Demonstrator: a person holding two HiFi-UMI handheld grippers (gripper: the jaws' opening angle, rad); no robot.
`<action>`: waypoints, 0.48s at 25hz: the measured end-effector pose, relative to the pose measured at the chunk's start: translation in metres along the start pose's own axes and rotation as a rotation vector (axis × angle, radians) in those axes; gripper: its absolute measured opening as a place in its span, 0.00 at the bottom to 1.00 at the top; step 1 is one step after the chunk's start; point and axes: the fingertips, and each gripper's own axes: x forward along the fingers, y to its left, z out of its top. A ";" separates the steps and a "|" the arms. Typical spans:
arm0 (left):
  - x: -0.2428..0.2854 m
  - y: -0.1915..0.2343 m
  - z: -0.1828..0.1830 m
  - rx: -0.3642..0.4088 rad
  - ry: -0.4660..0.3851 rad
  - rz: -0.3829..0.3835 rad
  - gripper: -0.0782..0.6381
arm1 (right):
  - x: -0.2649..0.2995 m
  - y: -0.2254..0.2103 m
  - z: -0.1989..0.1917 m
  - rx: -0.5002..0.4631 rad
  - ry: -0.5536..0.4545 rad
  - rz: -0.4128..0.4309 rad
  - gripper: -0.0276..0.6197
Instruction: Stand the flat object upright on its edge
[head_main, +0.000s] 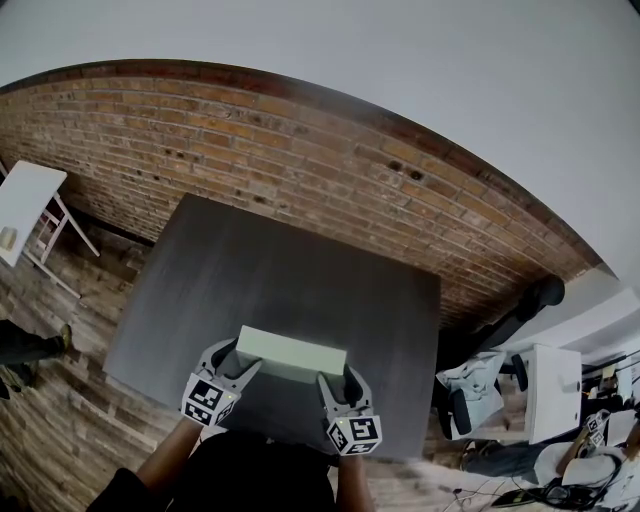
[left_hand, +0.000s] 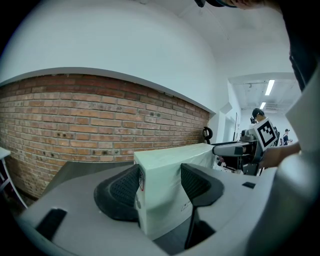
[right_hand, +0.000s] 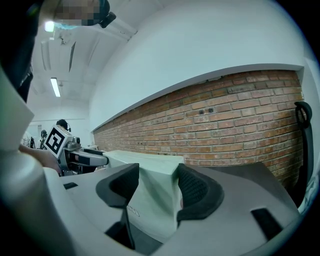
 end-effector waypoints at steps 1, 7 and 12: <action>0.000 0.000 0.000 -0.001 -0.001 0.002 0.49 | 0.000 0.000 0.000 -0.003 0.002 0.002 0.44; 0.001 -0.001 0.000 -0.002 0.006 -0.002 0.49 | 0.000 -0.002 0.000 -0.011 0.007 0.019 0.43; -0.001 -0.004 -0.002 0.006 0.002 -0.025 0.49 | -0.002 0.001 0.000 -0.025 0.015 0.021 0.43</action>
